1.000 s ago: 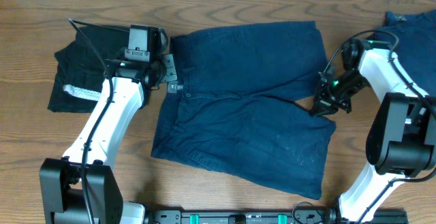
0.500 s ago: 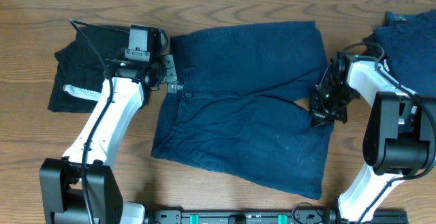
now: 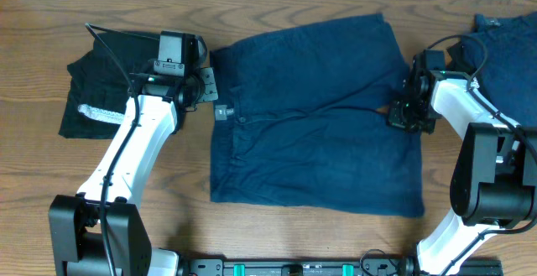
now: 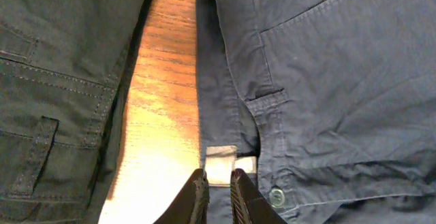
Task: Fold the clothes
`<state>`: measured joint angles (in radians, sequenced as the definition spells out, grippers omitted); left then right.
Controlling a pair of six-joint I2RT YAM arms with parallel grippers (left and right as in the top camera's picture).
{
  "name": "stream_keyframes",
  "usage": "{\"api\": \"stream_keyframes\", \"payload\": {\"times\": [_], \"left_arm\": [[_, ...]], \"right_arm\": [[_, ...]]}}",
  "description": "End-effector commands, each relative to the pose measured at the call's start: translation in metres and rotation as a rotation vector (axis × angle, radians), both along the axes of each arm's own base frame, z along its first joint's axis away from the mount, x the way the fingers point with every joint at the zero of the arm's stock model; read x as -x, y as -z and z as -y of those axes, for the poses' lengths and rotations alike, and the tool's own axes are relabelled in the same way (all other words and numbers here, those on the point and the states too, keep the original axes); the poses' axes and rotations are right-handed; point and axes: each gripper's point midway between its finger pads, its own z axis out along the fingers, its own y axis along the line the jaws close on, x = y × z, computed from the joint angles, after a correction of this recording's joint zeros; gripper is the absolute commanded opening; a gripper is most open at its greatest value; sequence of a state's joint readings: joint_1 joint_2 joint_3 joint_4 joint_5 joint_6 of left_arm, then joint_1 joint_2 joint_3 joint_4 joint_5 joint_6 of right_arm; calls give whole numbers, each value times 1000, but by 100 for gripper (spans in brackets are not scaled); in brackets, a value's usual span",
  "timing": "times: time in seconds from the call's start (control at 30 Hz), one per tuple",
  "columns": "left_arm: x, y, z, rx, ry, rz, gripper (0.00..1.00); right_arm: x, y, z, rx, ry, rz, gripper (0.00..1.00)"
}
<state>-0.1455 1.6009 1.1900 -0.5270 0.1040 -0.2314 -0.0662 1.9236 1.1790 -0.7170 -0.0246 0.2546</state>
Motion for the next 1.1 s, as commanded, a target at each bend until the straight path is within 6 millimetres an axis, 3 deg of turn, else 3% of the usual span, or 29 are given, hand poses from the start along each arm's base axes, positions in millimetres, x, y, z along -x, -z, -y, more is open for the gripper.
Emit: {"api": "stream_keyframes", "payload": {"times": [0.0,0.2,0.5,0.63,0.87,1.07], "left_arm": [[-2,2,-4,-17,0,-3,15],[-1,2,-4,-17,0,-4,15],[0,3,-4,-18,0,-11,15],[0,0,-4,-14,-3,-4,15],[8,-23,-5,-9,-3,38,15],[20,-62,-7,4,-6,120,15]], "right_arm": [[0,23,23,97,6,-13,1],[-28,18,26,106,10,102,1],[-39,14,27,110,11,142,1],[-49,-2,28,112,12,170,1],[-68,-72,30,120,17,260,4],[-54,-149,29,125,27,352,9]]}}
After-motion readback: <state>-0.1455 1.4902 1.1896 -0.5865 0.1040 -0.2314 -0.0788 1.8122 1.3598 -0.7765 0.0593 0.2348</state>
